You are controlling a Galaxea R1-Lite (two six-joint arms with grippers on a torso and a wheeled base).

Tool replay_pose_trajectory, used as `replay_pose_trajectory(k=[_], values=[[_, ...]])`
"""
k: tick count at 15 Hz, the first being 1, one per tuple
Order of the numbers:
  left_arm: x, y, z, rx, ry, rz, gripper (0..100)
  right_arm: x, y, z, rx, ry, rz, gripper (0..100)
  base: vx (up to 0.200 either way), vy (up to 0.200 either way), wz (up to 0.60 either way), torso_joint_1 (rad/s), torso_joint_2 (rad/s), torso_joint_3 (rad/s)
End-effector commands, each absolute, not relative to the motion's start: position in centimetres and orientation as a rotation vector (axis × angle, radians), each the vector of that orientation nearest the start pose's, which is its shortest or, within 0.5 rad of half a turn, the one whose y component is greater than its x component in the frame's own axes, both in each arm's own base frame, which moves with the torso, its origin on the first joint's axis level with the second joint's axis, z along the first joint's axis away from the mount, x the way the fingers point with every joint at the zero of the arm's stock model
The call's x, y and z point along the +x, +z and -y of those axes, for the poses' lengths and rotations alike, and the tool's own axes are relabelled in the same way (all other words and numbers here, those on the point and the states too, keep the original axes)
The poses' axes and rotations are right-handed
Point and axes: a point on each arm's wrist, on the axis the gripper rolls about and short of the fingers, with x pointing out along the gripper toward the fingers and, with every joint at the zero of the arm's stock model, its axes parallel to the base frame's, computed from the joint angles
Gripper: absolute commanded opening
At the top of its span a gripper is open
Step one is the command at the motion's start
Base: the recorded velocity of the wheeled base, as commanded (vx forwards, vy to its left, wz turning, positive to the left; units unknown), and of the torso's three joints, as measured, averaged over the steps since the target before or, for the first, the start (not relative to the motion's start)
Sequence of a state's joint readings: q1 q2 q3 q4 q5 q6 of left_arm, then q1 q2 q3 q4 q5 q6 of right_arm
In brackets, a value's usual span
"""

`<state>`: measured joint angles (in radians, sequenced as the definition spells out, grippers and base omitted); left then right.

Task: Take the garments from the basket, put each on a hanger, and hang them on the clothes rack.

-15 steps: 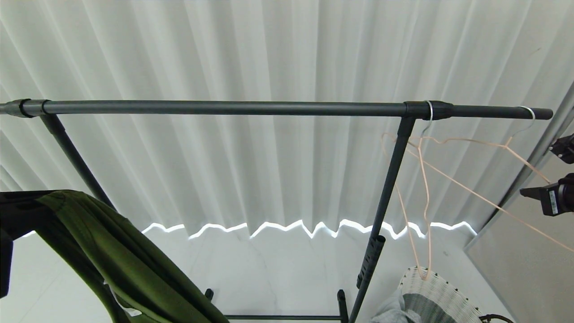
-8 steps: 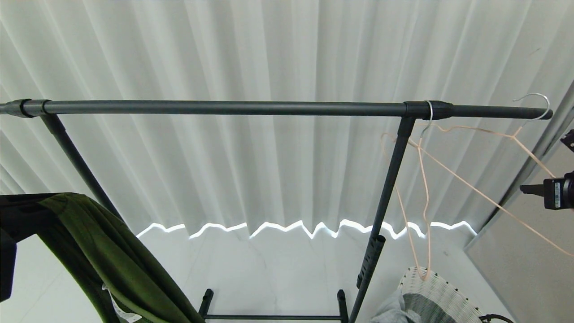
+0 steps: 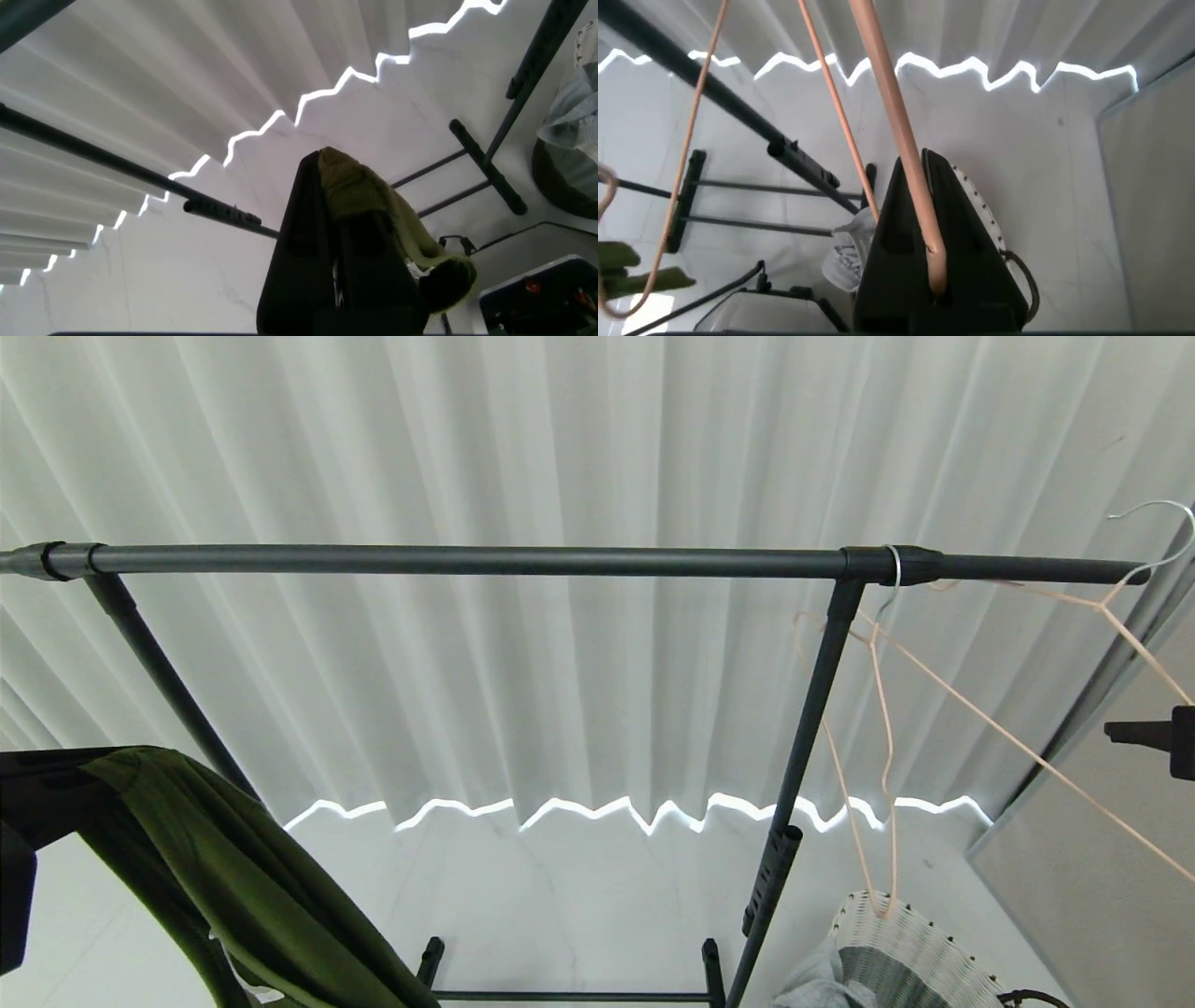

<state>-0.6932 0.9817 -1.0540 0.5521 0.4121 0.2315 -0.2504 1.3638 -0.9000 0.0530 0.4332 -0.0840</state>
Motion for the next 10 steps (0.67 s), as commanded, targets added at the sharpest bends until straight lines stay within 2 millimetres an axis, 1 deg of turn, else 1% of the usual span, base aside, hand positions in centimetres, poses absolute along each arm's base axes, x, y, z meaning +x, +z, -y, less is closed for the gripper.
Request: replay_pose_trajectory(k=[1,3,8,10], values=[[7.6,29.0,5.2,0.481,-0.323,-0.381,0,19.0,23.9,3.9,0.077,0.174,-0.461,0,0.0,0.0,0.0,0.0,0.0,0.0],[7.7,29.0,5.2,0.485,-0.322,-0.383,0,18.0,23.6,3.8,0.062,0.103,-0.485,0,0.0,0.0,0.0,0.0,0.0,0.0],[7.7,29.1,5.2,0.488,-0.32,-0.381,0,15.4,23.4,3.2,0.037,0.075,-0.46,0,-0.2,0.0,0.0,0.007,0.0,0.002],[7.7,29.0,5.2,0.489,-0.32,-0.384,0,14.7,23.0,3.0,0.011,0.053,-0.467,0,-0.2,0.0,0.0,-0.007,0.0,0.007]])
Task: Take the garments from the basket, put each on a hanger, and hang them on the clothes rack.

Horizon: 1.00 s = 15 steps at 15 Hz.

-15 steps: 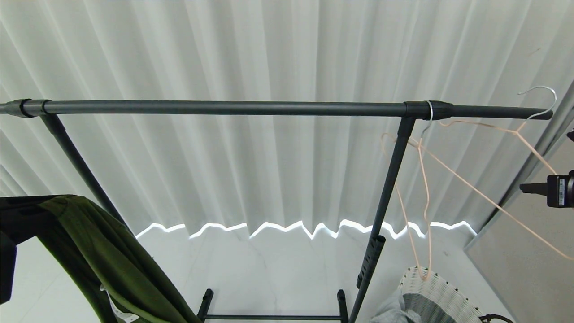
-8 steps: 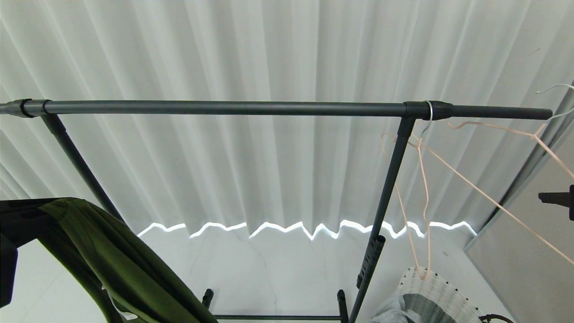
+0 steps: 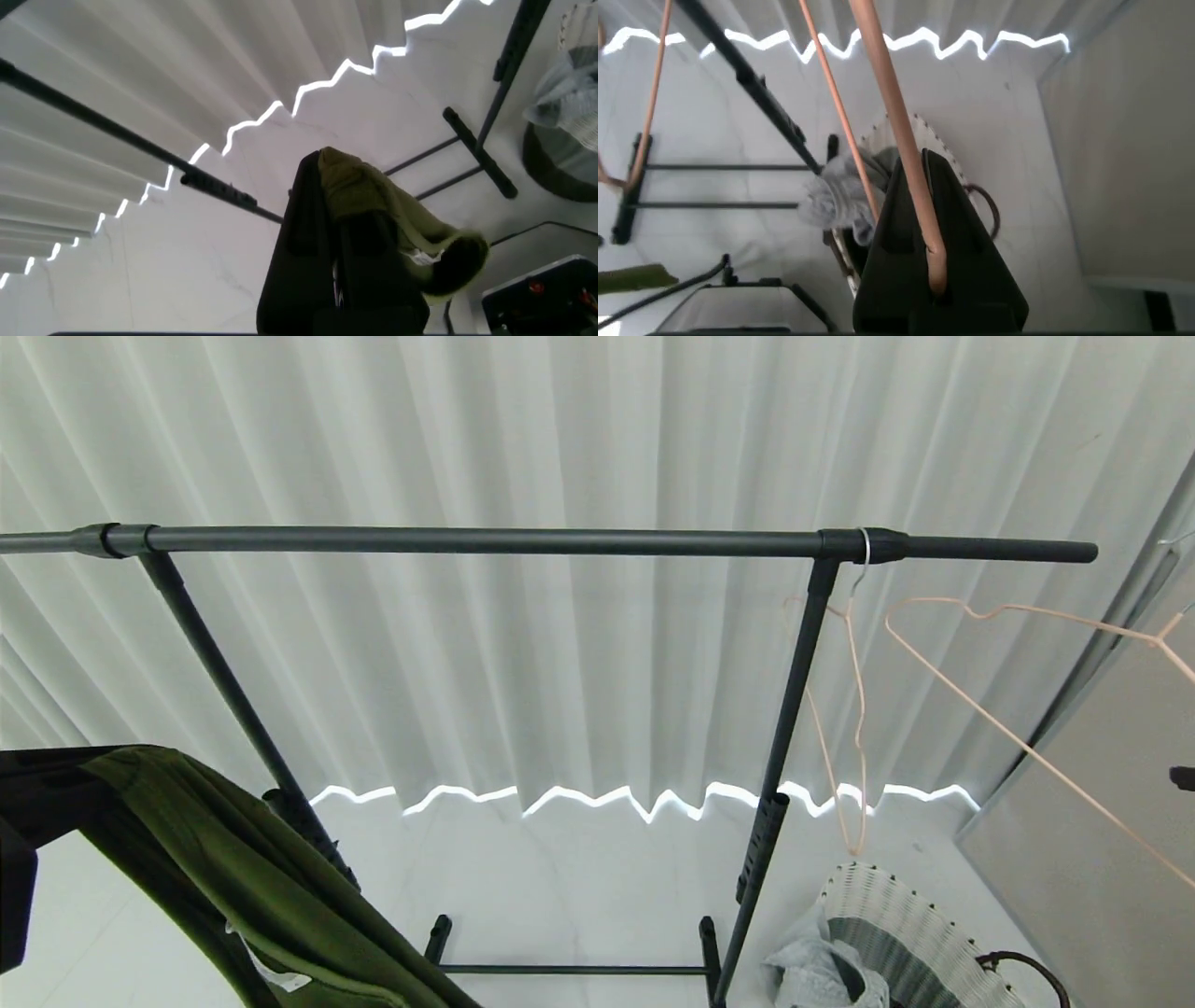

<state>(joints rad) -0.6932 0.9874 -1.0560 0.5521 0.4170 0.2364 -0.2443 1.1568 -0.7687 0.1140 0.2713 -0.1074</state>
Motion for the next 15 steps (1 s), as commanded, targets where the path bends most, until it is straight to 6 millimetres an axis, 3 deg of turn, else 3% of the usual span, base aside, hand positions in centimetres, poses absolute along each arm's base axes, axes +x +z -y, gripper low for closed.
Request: replay_pose_trajectory(k=[1,4,11,15], values=[[7.77,29.05,5.27,0.489,-0.32,-0.383,0,14.33,22.9,2.81,0.006,0.052,-0.463,0,-0.2,0.0,0.0,-0.002,0.01,0.002],[7.82,28.92,5.31,0.49,-0.32,-0.388,0,13.65,22.72,2.37,-0.007,0.052,-0.46,0,-0.2,0.0,0.0,-0.001,0.0,-0.001],[7.64,28.51,5.16,0.495,-0.321,-0.396,0,13.48,22.91,2.0,-0.022,0.056,-0.45,0,0.0,0.0,0.0,0.0,0.0,0.0],[7.88,28.64,5.36,0.487,-0.32,-0.38,0,13.47,23.04,2.01,-0.023,0.052,-0.443,0,0.0,0.2,0.0,0.004,0.0,0.004]])
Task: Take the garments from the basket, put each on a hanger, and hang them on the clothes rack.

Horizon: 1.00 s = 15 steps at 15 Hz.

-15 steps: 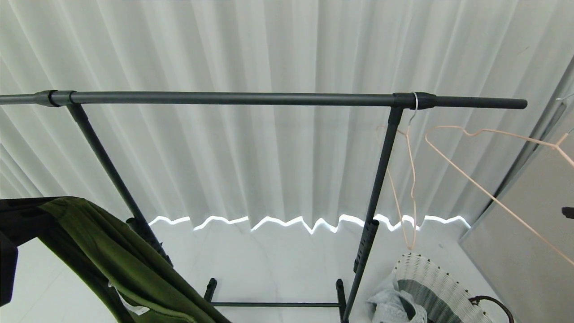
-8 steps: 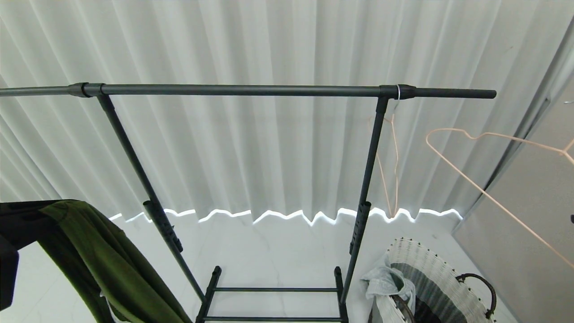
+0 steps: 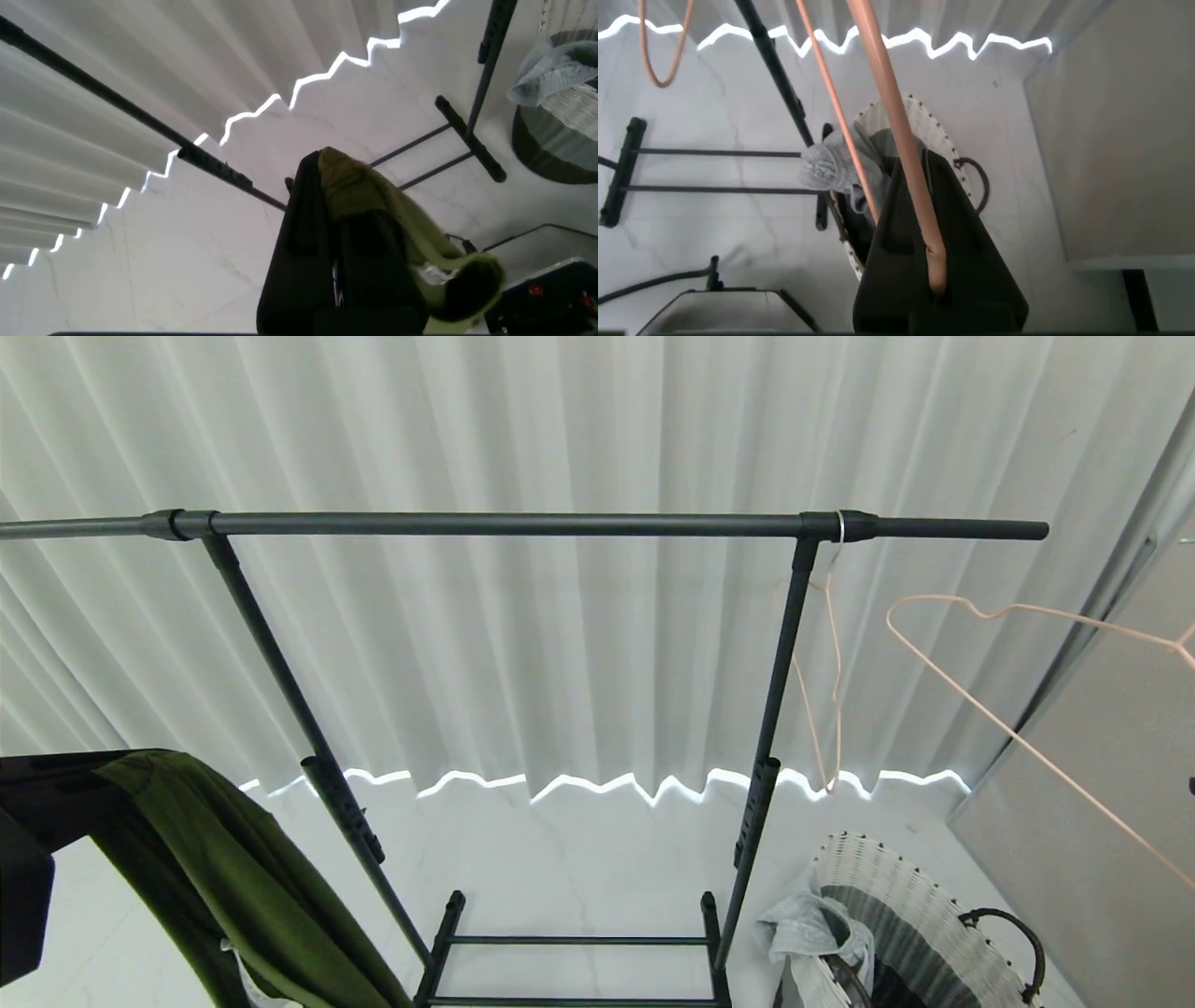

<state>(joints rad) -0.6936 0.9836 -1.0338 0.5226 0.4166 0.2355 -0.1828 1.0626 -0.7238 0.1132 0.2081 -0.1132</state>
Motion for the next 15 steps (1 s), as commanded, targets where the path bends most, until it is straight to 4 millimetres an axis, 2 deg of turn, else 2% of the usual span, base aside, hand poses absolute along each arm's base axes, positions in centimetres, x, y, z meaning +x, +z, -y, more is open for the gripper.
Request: replay_pose_trajectory(k=[1,4,12,15], values=[[8.0,28.7,5.4,0.483,-0.319,-0.373,0,13.5,23.1,2.0,-0.025,0.045,-0.442,0,0.0,0.2,0.0,0.012,0.01,-0.002],[8.0,28.7,5.5,0.483,-0.319,-0.373,0,13.5,23.2,2.2,-0.03,0.01,-0.428,0,0.0,0.2,0.0,0.007,0.0,0.001],[7.9,28.5,5.4,0.509,-0.329,-0.37,0,12.2,24.3,2.1,-0.042,0.003,-0.354,0,0.0,0.0,0.0,0.0,0.0,0.0],[8.1,28.4,5.5,0.513,-0.33,-0.377,0,12.4,25.7,0.5,-0.069,0.139,-0.306,0,0.0,0.0,0.0,0.0,0.0,0.0]])
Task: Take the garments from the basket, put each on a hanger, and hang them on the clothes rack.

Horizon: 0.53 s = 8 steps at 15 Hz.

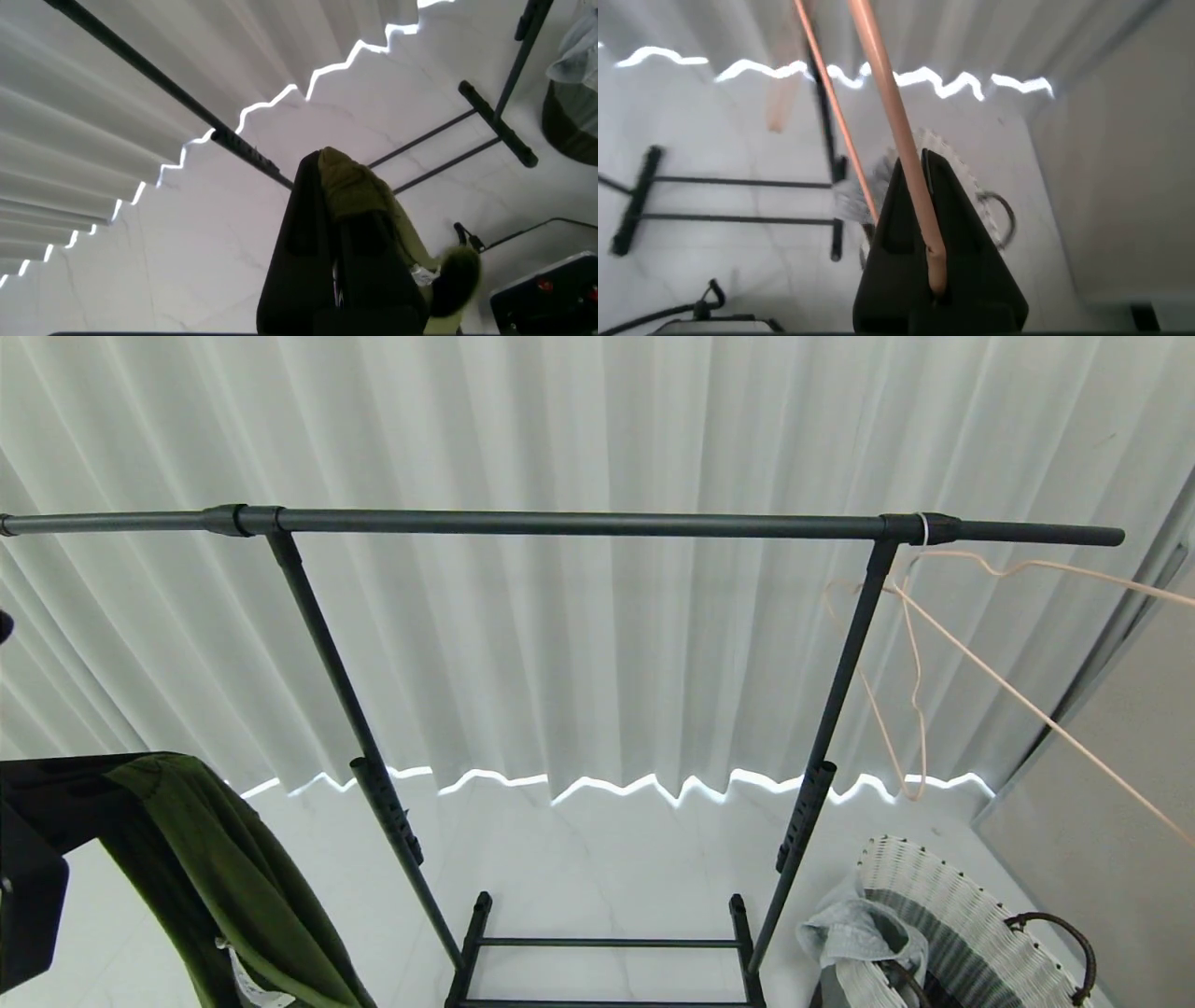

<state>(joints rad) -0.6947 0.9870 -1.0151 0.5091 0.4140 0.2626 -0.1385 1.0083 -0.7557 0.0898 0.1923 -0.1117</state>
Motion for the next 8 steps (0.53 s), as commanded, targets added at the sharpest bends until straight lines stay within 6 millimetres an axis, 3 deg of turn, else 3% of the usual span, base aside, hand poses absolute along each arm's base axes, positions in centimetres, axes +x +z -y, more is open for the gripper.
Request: replay_pose_trajectory(k=[1,5,8], values=[[8.1,28.4,5.6,0.515,-0.33,-0.378,0,12.5,25.8,-0.5,-0.081,0.217,-0.304,0,0.0,0.0,0.0,0.0,0.0,0.0],[8.0,28.4,5.5,0.515,-0.328,-0.377,0,12.0,25.5,-4.9,-0.133,0.551,-0.313,0,0.0,0.0,0.0,0.0,0.0,0.0],[8.2,28.2,5.6,0.518,-0.328,-0.384,0,12.0,25.1,-7.1,-0.166,0.696,-0.338,0,0.0,0.0,0.0,0.0,0.0,0.0]])
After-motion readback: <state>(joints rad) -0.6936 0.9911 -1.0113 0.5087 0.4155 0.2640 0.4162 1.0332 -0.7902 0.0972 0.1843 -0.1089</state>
